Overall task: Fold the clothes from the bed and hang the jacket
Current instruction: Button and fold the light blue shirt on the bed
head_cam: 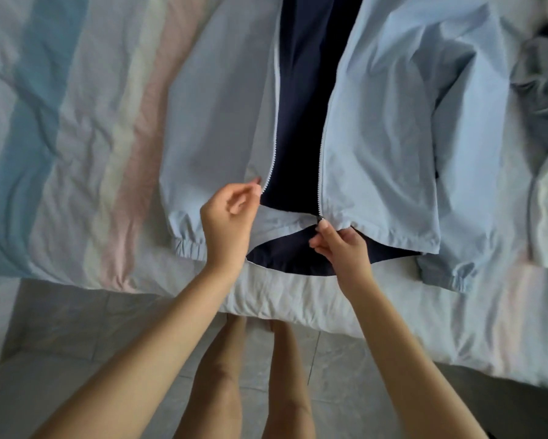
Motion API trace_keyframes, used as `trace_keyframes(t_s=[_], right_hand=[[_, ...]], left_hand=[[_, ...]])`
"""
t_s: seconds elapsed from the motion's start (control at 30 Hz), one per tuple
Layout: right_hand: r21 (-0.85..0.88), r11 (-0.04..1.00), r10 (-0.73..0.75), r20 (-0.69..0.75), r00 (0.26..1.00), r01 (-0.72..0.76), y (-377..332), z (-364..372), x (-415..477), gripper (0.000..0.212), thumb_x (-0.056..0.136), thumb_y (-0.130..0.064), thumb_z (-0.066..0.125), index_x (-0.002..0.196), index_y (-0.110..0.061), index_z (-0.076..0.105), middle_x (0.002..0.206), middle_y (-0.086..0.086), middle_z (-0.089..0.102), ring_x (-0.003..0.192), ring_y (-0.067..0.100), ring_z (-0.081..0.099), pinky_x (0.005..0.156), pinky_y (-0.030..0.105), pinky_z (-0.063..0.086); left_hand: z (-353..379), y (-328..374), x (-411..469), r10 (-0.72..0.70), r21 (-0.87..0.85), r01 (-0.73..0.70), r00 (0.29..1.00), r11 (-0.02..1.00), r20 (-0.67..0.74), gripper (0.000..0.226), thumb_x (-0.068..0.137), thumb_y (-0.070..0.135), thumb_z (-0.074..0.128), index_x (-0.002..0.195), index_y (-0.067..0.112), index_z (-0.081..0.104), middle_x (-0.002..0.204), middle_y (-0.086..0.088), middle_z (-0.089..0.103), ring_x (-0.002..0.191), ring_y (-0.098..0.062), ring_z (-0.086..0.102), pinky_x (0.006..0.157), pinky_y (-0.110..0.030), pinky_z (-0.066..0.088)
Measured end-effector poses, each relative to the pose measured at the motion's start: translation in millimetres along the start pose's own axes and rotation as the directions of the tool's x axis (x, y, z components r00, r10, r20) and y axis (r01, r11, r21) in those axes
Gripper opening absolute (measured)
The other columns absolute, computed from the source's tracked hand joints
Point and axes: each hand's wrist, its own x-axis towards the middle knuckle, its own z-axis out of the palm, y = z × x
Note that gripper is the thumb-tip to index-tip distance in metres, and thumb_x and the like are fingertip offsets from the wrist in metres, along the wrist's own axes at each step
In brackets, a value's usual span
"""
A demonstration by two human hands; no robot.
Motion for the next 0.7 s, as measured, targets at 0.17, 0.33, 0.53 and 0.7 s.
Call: trace_keyframes(t_s=[0.17,0.33,0.53,0.7], right_hand=[[0.064,0.997,0.035,0.136,0.99,-0.044,5,-10,-13,0.027,0.098,-0.025,0.05,0.079,-0.009,0.061,0.062,-0.002,0.064,0.069,0.006,0.062,0.069,0.018,0.052],[0.186,0.981,0.007,0.23,0.973,-0.051,-2,-8,-31,0.044,0.1,-0.022,0.044,0.062,-0.005,0.057,0.084,-0.007,0.069,0.076,0.008,0.065,0.073,0.018,0.052],[0.204,0.977,-0.123,0.28,0.952,0.067,-25,-12,-49,0.046,0.102,-0.019,0.038,0.064,-0.008,0.061,0.066,0.0,0.067,0.083,0.012,0.07,0.074,0.019,0.051],[0.267,0.954,-0.201,0.236,0.951,0.135,-30,-16,-49,0.028,0.093,-0.028,0.047,0.081,-0.011,0.067,0.083,-0.002,0.071,0.105,0.019,0.067,0.088,0.029,0.051]], left_hand=[[19,3,14,-0.687,-0.627,0.514,0.725,0.586,-0.047,0.022,0.083,-0.01,0.063,0.092,0.006,0.052,0.082,-0.006,0.062,0.075,-0.01,0.063,0.061,-0.015,0.054],[11,26,8,-0.793,-0.634,0.738,0.521,0.232,0.316,0.01,0.083,-0.007,0.064,0.089,-0.001,0.057,0.076,-0.011,0.066,0.079,-0.015,0.064,0.059,-0.021,0.057],[17,38,-6,-0.714,-0.354,0.787,0.612,0.506,0.34,0.023,0.088,0.006,0.062,0.072,0.017,0.05,0.062,0.008,0.062,0.06,0.0,0.057,0.064,-0.016,0.048],[36,52,-20,-0.549,-0.284,0.631,0.772,0.722,0.321,0.021,0.088,0.008,0.063,0.074,0.022,0.055,0.063,0.013,0.056,0.065,0.0,0.047,0.061,-0.01,0.039]])
